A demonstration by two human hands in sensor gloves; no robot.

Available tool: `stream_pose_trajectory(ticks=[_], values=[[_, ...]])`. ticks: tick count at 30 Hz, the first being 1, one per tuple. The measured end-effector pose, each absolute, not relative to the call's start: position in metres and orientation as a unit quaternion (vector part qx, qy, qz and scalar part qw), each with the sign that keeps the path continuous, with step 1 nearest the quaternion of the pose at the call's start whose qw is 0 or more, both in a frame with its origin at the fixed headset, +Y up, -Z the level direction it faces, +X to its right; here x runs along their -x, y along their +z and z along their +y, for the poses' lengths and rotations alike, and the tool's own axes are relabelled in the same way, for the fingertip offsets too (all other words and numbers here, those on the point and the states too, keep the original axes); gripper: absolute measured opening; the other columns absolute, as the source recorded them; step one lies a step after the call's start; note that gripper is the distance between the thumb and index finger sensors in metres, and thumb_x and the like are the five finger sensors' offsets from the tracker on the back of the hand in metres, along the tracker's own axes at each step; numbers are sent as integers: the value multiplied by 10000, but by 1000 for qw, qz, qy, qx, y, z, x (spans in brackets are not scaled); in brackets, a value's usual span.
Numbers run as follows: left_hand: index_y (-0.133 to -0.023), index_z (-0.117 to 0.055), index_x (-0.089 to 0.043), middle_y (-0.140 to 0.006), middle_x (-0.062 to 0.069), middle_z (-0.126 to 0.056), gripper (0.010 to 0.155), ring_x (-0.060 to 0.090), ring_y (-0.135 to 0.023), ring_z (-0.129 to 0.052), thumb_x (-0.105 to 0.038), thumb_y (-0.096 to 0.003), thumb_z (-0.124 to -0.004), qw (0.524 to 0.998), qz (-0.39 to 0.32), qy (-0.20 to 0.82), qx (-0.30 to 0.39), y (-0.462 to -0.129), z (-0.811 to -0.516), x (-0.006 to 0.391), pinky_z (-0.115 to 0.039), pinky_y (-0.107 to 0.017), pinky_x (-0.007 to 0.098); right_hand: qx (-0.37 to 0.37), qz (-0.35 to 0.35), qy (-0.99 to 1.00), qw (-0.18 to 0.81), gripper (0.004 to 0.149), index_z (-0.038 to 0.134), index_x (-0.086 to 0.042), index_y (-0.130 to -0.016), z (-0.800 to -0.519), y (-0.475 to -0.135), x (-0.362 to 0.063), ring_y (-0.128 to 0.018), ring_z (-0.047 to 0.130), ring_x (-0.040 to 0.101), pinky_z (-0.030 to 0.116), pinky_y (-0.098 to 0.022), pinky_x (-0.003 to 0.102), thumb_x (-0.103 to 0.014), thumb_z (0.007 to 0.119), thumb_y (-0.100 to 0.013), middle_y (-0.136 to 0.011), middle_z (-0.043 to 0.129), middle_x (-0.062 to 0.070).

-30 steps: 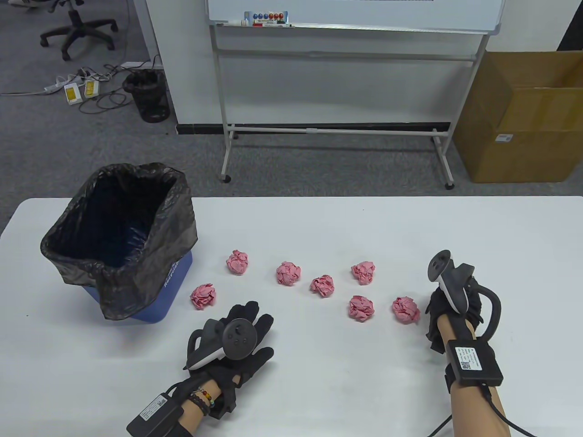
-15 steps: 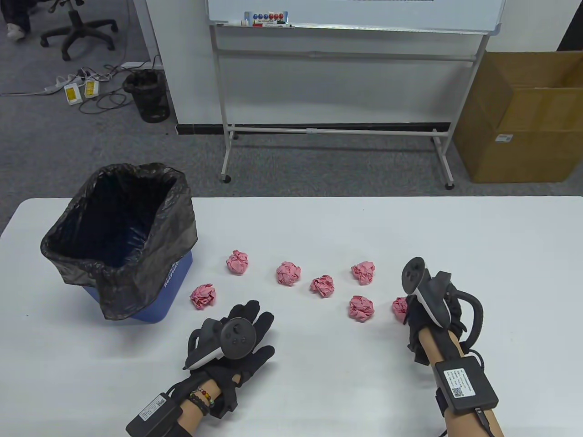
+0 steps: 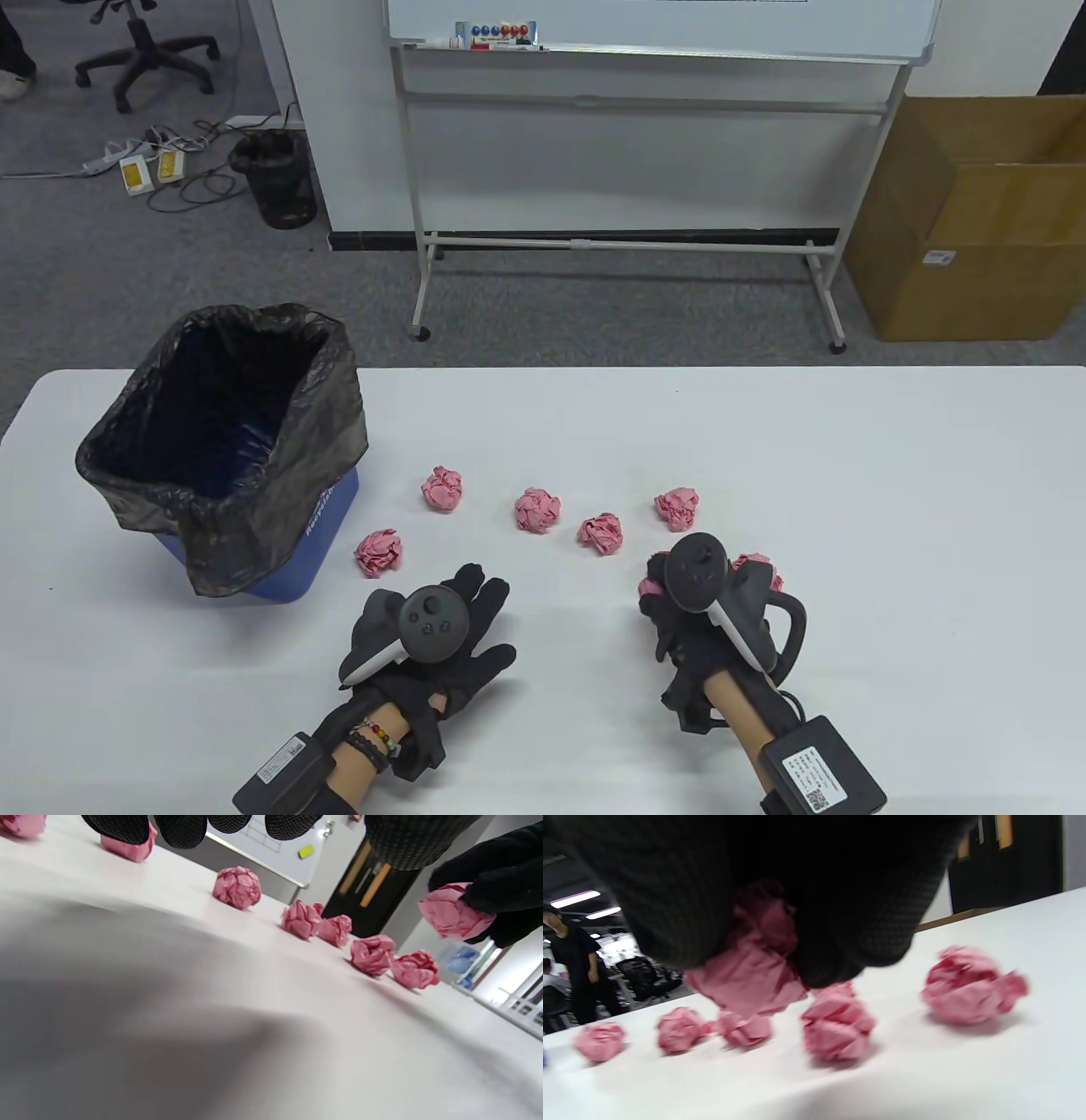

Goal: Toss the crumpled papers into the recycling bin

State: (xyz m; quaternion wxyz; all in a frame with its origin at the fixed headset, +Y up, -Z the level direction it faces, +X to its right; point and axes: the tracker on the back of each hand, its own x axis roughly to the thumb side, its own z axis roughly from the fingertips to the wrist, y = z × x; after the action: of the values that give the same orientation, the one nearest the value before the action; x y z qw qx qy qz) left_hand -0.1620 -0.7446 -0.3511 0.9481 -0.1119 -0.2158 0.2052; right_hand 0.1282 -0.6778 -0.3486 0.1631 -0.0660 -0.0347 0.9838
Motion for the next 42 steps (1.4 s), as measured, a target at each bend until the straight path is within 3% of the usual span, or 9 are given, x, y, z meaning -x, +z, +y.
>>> stream_pose_trajectory(ticks=[8, 19, 29, 36, 42], values=[[-1134, -386, -138, -1172, 316, -420, 877, 490, -1025, -681, -622, -461, -673, 882, -203, 385, 179, -357, -751, 169, -678, -690, 620, -3, -22, 970, 242, 556, 897, -306, -818, -687, -335, -89, -570, 1119, 223, 973, -373, 255, -424, 970, -280, -838, 974, 24], [-1120, -434, -99, -1088, 307, -657, 934, 400, -892, -912, -677, -434, -693, 799, -208, 509, 243, -359, -759, 168, -836, -597, 531, -84, 2, 947, 311, 561, 897, -300, -813, -700, -325, -57, -560, 1133, 217, 988, -360, 242, -417, 973, -269, -829, 977, 26], [-1079, -549, -85, -980, 258, -829, 854, 287, -731, -1057, -630, -446, -728, 797, -204, 512, 246, -359, -761, 168, -931, -496, 452, -110, 9, 930, 350, 573, 880, -275, -832, -712, -323, -50, -560, 1149, 218, 1004, -354, 225, -382, 971, -276, -830, 973, 54], [-1024, -651, -72, -902, 218, -917, 724, 231, -636, -1114, -496, -460, -815, 807, -181, 514, 230, -361, -760, 170, -974, -440, 409, -126, 24, 922, 365, 567, 852, -267, -861, -715, -322, -48, -609, 1137, 223, 999, -384, 231, -324, 957, -307, -860, 943, 67], [-992, -703, -76, -886, 218, -935, 672, 235, -607, -1125, -461, -457, -833, 837, -160, 485, 198, -361, -752, 173, -981, -427, 407, -146, 48, 924, 350, 641, 763, -282, -939, -717, -322, -48, -771, 1026, 266, 910, -511, 350, -398, 924, -329, -965, 852, 30]])
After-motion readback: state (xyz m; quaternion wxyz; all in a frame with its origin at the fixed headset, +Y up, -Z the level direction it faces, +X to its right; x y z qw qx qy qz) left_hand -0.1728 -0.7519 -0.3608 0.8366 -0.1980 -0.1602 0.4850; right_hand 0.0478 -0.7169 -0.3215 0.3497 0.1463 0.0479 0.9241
